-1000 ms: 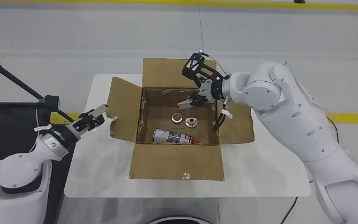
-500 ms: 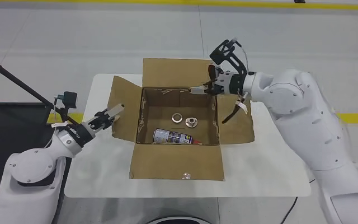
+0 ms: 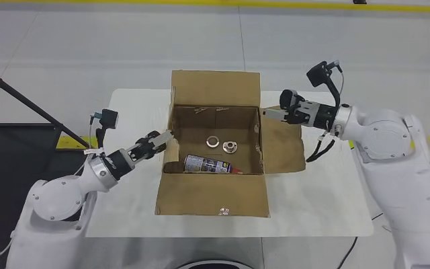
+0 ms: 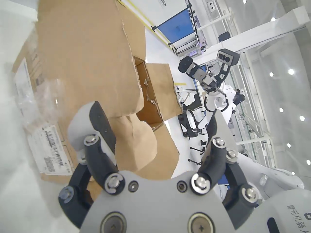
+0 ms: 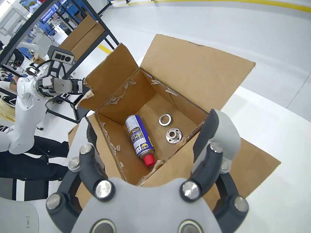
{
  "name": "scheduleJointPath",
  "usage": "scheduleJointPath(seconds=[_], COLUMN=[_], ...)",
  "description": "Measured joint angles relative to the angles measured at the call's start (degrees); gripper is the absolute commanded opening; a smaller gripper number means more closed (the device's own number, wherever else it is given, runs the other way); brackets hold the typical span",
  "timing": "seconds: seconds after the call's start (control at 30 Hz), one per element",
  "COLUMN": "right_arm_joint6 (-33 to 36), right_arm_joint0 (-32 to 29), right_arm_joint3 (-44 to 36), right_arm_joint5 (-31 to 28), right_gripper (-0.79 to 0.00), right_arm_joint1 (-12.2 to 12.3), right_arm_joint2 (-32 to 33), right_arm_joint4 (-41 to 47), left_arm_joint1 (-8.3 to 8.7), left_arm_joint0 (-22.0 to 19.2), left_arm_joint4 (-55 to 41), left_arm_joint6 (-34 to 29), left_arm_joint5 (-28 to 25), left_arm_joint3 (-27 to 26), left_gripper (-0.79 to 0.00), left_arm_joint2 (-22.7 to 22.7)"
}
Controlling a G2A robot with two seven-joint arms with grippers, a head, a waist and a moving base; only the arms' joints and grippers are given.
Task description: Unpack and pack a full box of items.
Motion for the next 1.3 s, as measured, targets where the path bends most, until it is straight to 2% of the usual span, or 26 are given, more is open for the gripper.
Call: scheduleJointPath(seconds=[0.17,0.33,0.6,0.8,1.07,1.3], right_arm_joint6=[-0.17,-1.74,4.87,5.16,7.47,10.43], right_arm_joint0=[-0.12,-3.75,-9.99,-13.74,-16.44,-16.16], right_arm_joint3=[-0.02,-1.26,-2.63,-4.05,-3.00,-1.48], right_arm_joint5=[0.03,2.52,7.18,9.75,11.59,10.44], right_gripper=[0.000,0.000,0.000,0.000,0.000,0.000], right_arm_joint1=[0.00,0.77,2.48,3.30,3.81,3.90], right_arm_joint2=[0.03,3.26,10.84,14.42,15.63,14.30], right_arm_joint4=[-0.06,-1.25,4.56,3.96,6.50,10.38], left_arm_joint1=[0.04,0.06,0.24,0.43,0.69,0.87], left_arm_joint0=[-1.01,-1.74,-2.08,-2.58,-3.35,-3.77], left_arm_joint4=[1.40,2.61,4.20,6.70,9.48,10.48], left_arm_joint6=[0.11,0.43,0.21,0.08,-1.38,-1.59], left_arm_joint5=[1.73,3.14,4.24,5.35,6.79,7.16], left_arm_joint3=[0.41,0.15,-0.07,0.16,0.60,0.83], left_gripper=[0.000,0.000,0.000,0.000,0.000,0.000], left_arm_joint2=[2.87,5.55,7.64,9.05,10.91,11.83])
